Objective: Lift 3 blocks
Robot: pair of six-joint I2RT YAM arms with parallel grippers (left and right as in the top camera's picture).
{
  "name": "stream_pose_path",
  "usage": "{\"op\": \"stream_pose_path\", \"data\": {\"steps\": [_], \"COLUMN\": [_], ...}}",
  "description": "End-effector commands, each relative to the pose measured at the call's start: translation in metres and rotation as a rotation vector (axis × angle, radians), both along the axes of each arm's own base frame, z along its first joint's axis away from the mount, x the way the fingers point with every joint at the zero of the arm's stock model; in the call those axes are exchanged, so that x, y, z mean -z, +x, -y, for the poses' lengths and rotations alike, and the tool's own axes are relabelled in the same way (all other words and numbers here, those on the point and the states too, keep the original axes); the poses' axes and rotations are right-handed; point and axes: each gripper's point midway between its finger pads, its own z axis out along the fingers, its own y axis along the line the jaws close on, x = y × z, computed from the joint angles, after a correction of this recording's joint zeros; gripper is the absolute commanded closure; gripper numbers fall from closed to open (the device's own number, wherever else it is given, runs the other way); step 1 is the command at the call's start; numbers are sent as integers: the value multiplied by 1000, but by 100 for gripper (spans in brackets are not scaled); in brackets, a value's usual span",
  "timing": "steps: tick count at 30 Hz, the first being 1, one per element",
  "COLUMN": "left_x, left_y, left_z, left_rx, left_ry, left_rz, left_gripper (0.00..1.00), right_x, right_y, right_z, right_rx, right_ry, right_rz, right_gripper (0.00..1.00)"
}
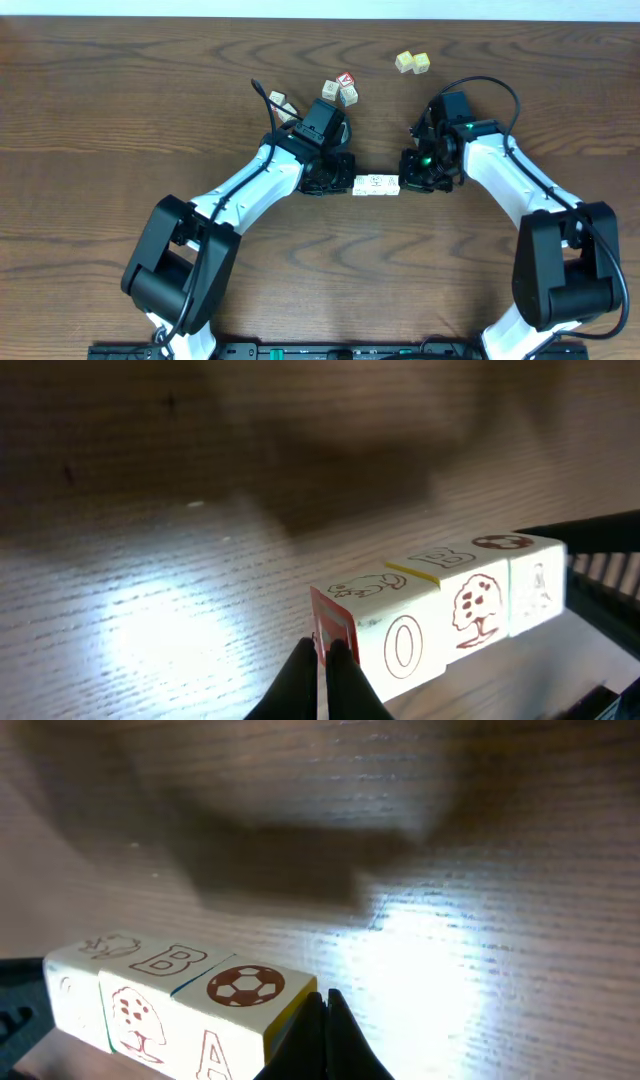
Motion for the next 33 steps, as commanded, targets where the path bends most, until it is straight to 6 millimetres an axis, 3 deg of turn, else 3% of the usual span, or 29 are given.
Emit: {"op": "stream_pose_path", "data": {"steps": [1,14,25,28,33], "left_x": [-19,-73,-73,-61,-42], "left_y": [-9,-15,-18,-11,2], "left_z": [10,6,2,-19,-84], "left_rx": [52,54,69,14,-192], "left_ry": [-56,-109,-86,40,321], "left_rz": [17,108,110,134,134], "left_gripper": [93,93,93,93,93], "right_x": [-29,-49,-53,-48,-41], "right_y": [-5,-15,-15,-13,-11], "right_z": [-26,-31,-32,-24,-10], "right_rx": [-55,-64,-65,-53,-36], "right_ry": [129,173,177,121,31], "right_rz": [38,41,48,59,62], "right_gripper": [99,99,99,99,99]}}
